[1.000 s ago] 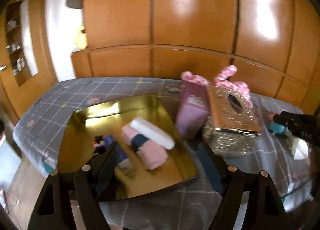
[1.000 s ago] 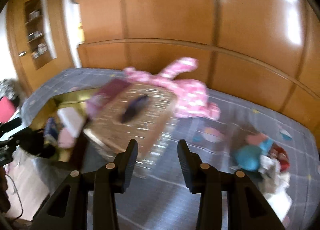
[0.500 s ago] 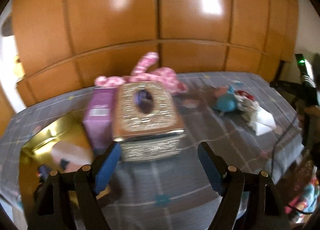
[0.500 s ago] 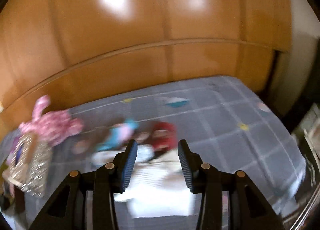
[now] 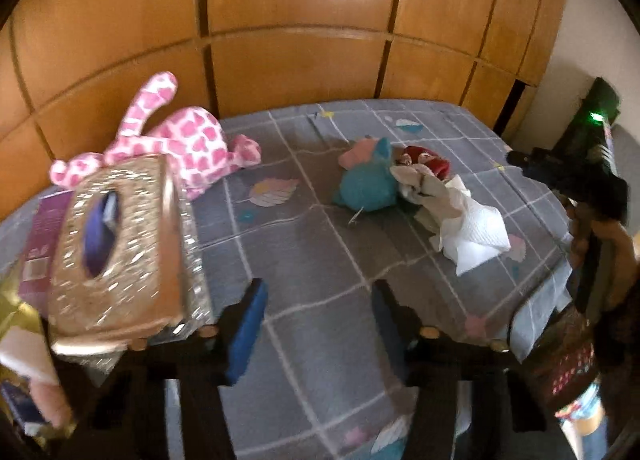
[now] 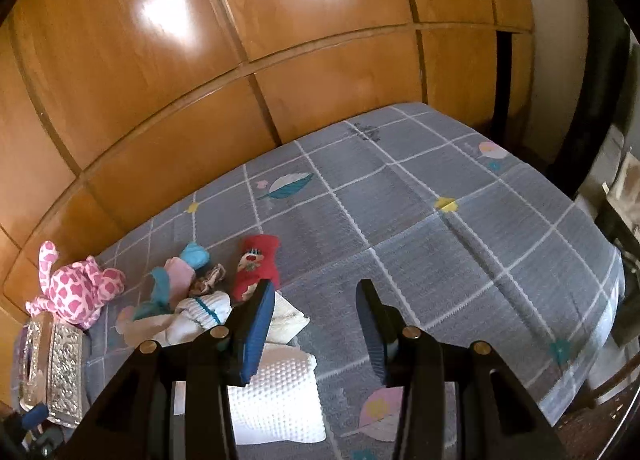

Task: Organize soft objects
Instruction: 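Grasp the teal-and-pink plush with the left tool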

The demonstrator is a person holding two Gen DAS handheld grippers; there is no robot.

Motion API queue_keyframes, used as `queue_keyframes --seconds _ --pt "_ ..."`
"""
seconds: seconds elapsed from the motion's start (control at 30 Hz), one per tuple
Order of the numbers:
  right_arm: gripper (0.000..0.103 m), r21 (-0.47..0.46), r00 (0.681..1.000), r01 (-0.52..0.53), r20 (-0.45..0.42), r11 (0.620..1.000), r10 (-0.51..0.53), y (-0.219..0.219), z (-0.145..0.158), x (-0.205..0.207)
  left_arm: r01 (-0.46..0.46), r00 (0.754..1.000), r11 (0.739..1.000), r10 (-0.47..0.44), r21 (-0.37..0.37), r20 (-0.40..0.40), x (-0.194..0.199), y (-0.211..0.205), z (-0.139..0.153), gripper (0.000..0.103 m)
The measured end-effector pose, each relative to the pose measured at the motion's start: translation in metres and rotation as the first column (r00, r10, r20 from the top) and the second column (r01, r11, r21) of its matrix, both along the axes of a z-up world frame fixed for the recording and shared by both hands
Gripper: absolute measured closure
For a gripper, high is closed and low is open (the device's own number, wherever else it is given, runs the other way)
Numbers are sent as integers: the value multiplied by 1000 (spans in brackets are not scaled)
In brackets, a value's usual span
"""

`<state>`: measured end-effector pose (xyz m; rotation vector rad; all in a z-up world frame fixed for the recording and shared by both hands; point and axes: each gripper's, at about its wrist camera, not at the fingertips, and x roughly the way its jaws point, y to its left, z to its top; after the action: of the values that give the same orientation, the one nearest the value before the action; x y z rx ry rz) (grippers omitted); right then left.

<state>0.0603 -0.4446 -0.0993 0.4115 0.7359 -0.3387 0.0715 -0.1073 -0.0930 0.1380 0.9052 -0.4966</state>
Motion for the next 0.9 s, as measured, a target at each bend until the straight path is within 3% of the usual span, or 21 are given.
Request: queue_keyframes --seconds 0.23,0.4,0.67,0.9 --pt "61 10 999 -34 7 999 34 4 -1 1 -36 993 998 30 -51 -118 55 -31 -17 51" --pt "61 32 999 -44 13 998 44 4 -2 1 -33 990 997 23 -67 -137 88 -56 -21 34" --pt "61 67 998 -70 10 995 70 5 -5 3 5 983 996 -21 -89 -180 141 -106 -28 26" --pt "61 93 997 -80 10 992 80 4 -7 4 26 981 1000 -22 17 -193 170 -142 -58 26"
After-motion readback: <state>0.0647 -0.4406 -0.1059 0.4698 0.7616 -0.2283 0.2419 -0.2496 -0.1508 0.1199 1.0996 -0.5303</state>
